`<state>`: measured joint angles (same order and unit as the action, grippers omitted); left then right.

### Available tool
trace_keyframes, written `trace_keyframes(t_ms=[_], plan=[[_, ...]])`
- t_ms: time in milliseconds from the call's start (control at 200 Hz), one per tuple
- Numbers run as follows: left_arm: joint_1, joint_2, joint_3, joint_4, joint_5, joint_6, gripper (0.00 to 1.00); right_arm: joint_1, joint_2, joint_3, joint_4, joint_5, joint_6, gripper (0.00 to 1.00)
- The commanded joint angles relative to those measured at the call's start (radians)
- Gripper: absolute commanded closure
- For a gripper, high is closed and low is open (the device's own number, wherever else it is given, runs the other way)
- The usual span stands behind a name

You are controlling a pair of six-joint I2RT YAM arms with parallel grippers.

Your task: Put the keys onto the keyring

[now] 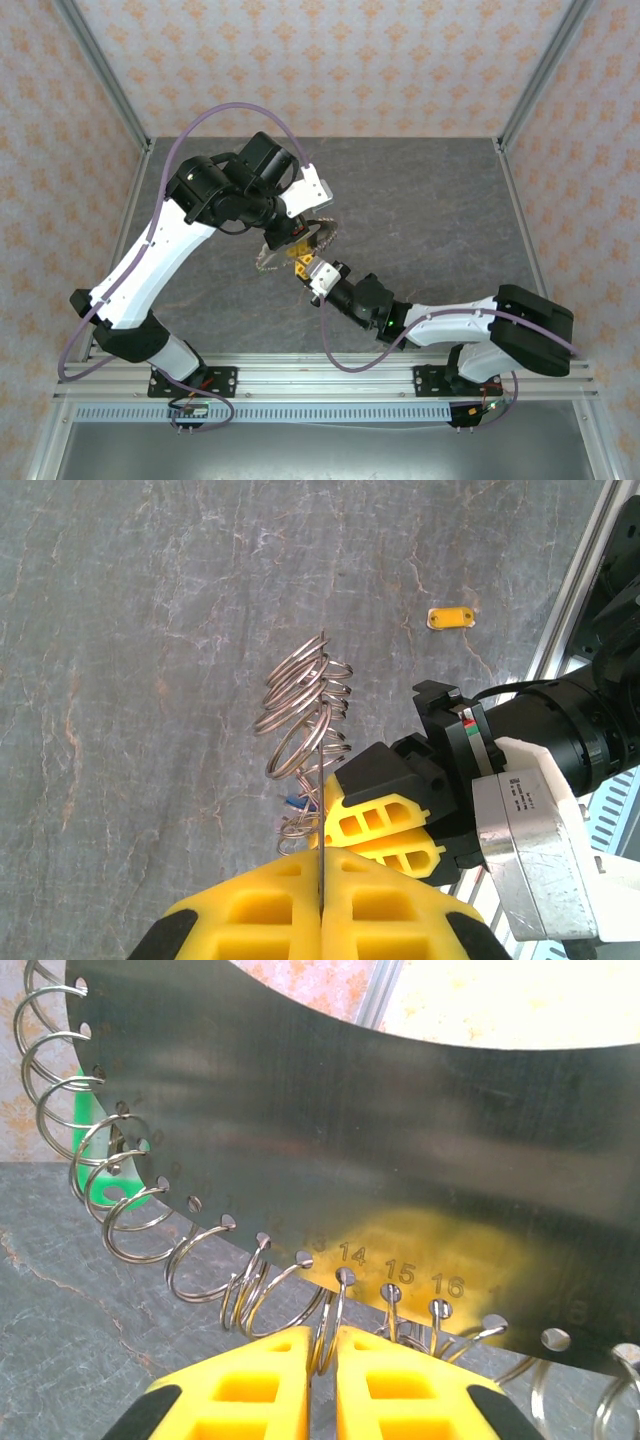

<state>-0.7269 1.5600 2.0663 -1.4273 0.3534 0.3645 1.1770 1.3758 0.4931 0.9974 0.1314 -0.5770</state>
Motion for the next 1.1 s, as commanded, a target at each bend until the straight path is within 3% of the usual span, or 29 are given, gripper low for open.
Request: trace_keyframes(t_ms=[0, 1096], plan=[[-0.008, -0.030, -0.005, 0.015, 0.012, -0.025, 1.00, -0.009, 0.008, 0.032, 0.079, -0.006, 0.021, 0.87], [-0.008, -0.026, 0.008, 0.017, 0.013, -0.036, 1.00, -0.009, 0.027, 0.054, 0.087, 0.005, 0.019, 0.88]])
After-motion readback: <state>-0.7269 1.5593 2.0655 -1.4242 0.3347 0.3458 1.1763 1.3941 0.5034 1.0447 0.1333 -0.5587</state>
